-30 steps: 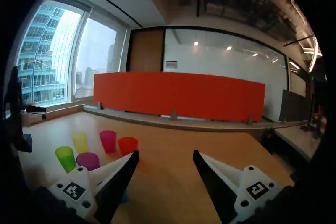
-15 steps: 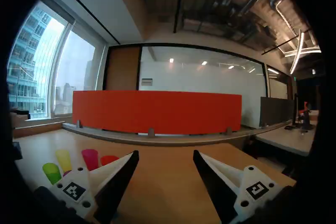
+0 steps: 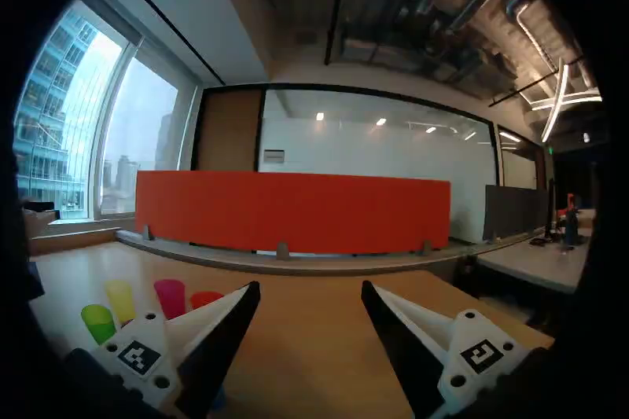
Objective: Pour water
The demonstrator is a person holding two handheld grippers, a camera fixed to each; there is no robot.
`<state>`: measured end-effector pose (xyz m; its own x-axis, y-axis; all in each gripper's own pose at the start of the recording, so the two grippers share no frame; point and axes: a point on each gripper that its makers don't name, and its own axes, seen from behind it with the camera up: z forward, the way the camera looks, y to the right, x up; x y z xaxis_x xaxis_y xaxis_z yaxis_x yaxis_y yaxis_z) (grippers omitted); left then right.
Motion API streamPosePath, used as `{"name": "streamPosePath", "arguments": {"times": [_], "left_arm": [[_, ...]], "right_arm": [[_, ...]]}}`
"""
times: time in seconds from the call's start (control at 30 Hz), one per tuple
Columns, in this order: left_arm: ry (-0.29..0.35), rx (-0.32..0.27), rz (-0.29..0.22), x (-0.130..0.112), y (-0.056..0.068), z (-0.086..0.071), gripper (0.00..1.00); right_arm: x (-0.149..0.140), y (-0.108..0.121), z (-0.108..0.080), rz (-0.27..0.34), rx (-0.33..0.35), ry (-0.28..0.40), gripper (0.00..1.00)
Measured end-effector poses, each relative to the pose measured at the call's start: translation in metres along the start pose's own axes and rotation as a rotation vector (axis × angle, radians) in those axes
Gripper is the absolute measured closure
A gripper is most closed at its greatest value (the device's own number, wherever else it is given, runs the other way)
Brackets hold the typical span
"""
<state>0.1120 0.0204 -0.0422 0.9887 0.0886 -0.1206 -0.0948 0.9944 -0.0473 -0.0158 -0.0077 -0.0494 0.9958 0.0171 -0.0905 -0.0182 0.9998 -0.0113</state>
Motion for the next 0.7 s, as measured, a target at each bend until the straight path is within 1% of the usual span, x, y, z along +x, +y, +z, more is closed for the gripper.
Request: {"name": "streamPosePath", "arguments": {"times": [0.17, 0.27, 0.47, 0.57, 0.7], "left_arm": [[0.007, 0.037, 0.008, -0.003, -0.005, 0.001, 0.00], [0.000, 0.058, 0.015, -0.009, -0.008, 0.003, 0.00], [0.002, 0.086, 0.022, -0.017, -0.009, 0.007, 0.00], [-0.003, 0.092, 0.011, -0.024, -0.009, 0.010, 0.00], [-0.013, 0.105, -0.006, -0.037, -0.014, 0.011, 0.00]], "right_arm": [[0.006, 0.002, -0.001, 0.010, -0.004, 0.012, 0.00], [0.009, 0.003, -0.002, 0.010, -0.008, 0.020, 0.00], [0.011, 0.005, -0.003, 0.002, -0.017, 0.022, 0.00], [0.009, 0.008, -0.004, 0.007, -0.026, 0.017, 0.00], [0.009, 0.010, -0.006, 0.021, -0.031, 0.015, 0.00]]}}
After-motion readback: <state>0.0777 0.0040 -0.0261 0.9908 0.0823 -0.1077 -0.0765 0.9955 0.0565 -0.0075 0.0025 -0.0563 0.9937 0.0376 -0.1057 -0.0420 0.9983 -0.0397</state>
